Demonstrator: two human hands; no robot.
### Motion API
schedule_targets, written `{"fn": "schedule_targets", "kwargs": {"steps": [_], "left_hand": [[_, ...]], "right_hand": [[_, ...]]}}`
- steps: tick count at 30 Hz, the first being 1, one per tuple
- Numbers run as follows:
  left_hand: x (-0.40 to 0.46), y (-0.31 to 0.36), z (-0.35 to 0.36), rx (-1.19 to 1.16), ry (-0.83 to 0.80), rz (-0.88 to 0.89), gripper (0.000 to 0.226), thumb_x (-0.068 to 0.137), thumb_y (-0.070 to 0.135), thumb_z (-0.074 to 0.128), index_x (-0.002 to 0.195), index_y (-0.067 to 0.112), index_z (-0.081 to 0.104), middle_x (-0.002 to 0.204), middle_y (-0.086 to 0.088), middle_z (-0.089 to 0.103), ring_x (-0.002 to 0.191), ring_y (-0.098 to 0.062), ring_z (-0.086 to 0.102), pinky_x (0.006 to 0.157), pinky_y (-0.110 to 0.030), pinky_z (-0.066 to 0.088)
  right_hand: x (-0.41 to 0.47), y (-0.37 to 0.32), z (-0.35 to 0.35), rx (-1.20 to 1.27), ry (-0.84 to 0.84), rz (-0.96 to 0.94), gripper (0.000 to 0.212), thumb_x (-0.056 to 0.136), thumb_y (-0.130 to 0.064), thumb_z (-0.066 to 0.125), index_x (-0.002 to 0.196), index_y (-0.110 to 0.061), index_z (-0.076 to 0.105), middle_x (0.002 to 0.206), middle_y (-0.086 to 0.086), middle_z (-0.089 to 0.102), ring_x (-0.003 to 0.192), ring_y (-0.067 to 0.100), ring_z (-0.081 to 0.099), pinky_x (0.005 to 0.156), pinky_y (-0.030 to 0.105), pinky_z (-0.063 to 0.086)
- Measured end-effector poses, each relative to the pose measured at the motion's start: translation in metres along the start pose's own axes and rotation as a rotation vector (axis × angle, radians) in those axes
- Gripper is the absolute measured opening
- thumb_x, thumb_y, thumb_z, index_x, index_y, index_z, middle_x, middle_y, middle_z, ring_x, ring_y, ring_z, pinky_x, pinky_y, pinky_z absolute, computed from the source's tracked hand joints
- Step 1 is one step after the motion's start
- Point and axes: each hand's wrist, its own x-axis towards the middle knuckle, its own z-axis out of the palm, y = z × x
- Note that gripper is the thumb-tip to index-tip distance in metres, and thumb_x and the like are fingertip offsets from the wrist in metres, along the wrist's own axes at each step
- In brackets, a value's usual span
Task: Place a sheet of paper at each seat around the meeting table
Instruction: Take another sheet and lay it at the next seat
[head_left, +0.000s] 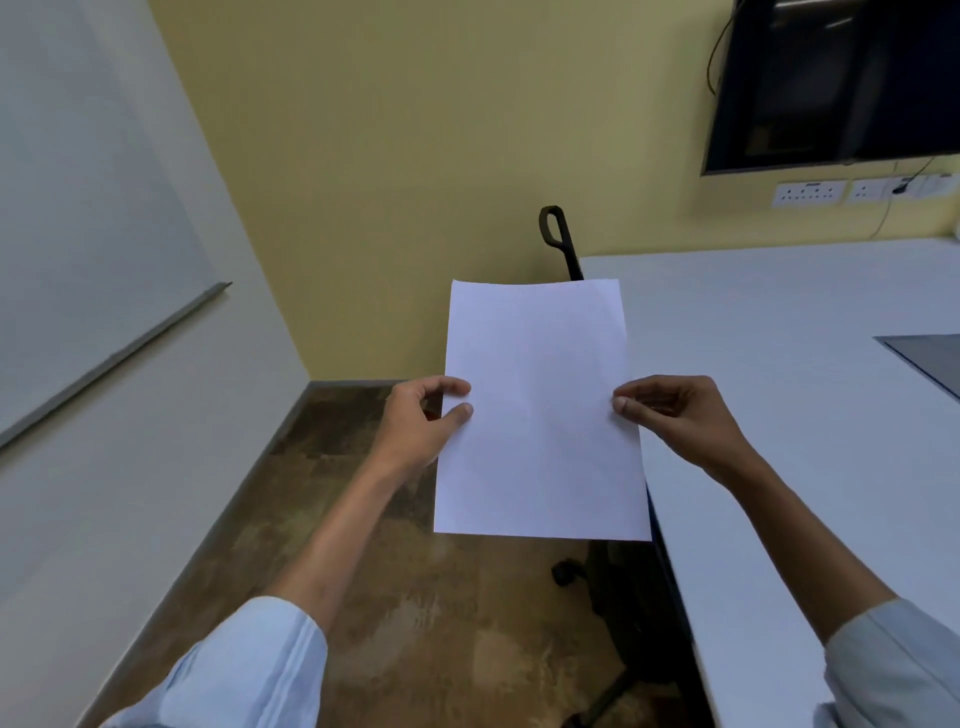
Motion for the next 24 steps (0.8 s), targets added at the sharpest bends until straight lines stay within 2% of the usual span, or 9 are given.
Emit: {"fn": "schedule_targets", "kwargs": {"steps": [4,10,15,19,21,24], "left_hand": [[0.097,-0.014,-0.025,-0.042,-0.070,-0.009,0.019,0.083,0.016,0.075,0.101,0.021,0.073,0.108,-0.001,0.072,0.098,-0.024,0.070,0.088,-0.048,0.058],[0.238,-0.043,-0.022,-0.063,-0.175,0.029,0.017,0.082,0.018,0.075,0.099,0.022,0.073,0.112,0.000,0.070,0.103,-0.027,0.068,0.089,-0.049,0.057],[0.365,-0.058,0.004,-0.065,-0.325,0.128,0.017,0.082,0.019,0.076,0.099,0.020,0.074,0.094,0.012,0.069,0.087,-0.015,0.065,0.086,-0.037,0.054],[0.471,-0.047,0.039,-0.070,-0.493,0.192,0.023,0.081,0.019,0.077,0.104,0.017,0.072,0.104,0.006,0.070,0.088,-0.014,0.068,0.075,-0.027,0.055],[0.523,-0.036,0.060,-0.051,-0.604,0.239,0.029,0.081,0.017,0.077,0.109,0.016,0.069,0.103,0.008,0.068,0.085,-0.006,0.068,0.067,-0.019,0.053],[0.600,-0.019,0.096,0.011,-0.773,0.326,0.041,0.079,0.015,0.077,0.118,0.015,0.065,0.107,0.011,0.065,0.090,0.000,0.065,0.074,-0.019,0.053]], "right_hand": [[0.073,0.006,0.030,-0.020,0.055,0.034,0.015,0.081,-0.018,0.079,0.095,-0.013,0.079,0.090,-0.003,0.079,0.090,0.011,0.075,0.078,0.017,0.057],[0.169,0.026,0.050,-0.077,0.152,0.103,0.014,0.083,-0.018,0.078,0.096,-0.014,0.079,0.093,-0.003,0.079,0.092,0.012,0.074,0.087,0.028,0.057],[0.246,0.053,0.049,-0.119,0.261,0.174,0.013,0.085,-0.019,0.076,0.098,-0.016,0.079,0.096,-0.003,0.079,0.094,0.012,0.074,0.086,0.031,0.056],[0.308,0.069,0.039,-0.182,0.391,0.230,0.011,0.086,-0.019,0.076,0.096,-0.019,0.079,0.095,-0.005,0.079,0.091,0.010,0.073,0.082,0.029,0.056],[0.338,0.078,0.031,-0.206,0.457,0.246,0.012,0.085,-0.019,0.076,0.097,-0.020,0.079,0.094,-0.005,0.079,0.089,0.011,0.073,0.080,0.030,0.056],[0.379,0.095,0.017,-0.231,0.551,0.299,0.018,0.084,-0.020,0.077,0.102,-0.022,0.078,0.094,-0.003,0.078,0.085,0.019,0.073,0.080,0.037,0.058]]}}
